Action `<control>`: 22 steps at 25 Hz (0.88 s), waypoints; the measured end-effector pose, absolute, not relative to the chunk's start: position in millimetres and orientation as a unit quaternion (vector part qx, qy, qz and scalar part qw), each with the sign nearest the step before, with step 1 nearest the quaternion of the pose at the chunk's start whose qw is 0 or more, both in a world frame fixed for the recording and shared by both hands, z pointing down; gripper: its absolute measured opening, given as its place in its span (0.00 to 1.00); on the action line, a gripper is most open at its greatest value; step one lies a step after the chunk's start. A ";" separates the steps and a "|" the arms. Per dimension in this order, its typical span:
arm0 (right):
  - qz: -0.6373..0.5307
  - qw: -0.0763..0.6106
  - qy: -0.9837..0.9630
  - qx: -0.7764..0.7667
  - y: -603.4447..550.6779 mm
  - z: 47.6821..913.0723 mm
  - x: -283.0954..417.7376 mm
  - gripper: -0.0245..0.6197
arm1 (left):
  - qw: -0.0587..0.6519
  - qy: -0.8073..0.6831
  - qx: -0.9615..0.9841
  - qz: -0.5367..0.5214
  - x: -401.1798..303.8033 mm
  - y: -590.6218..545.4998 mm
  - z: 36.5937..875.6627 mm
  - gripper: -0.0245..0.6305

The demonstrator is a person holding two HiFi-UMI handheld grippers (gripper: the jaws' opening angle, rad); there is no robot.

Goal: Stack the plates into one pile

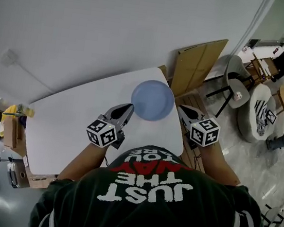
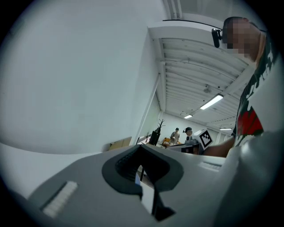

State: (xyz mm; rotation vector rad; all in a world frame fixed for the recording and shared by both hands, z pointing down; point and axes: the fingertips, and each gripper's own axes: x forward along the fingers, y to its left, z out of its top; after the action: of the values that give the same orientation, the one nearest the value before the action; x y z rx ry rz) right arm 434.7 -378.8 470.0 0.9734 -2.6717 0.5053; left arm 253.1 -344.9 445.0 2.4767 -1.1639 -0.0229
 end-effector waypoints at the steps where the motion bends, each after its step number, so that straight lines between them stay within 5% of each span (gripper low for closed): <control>1: 0.173 0.128 -0.919 0.332 -378.2 470.5 433.1 0.05 | 0.201 -0.416 0.887 -0.008 253.2 -344.0 445.7 0.05; 22: 0.157 0.171 -0.923 0.307 -376.4 479.2 422.0 0.05 | 0.207 -0.417 0.885 -0.003 247.4 -334.9 451.3 0.05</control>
State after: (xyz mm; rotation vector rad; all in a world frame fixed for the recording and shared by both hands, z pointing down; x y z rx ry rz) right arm 422.0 -376.4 479.2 0.8717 -2.6218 0.4473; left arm 247.4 -334.9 451.3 2.4648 -1.1606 -0.0088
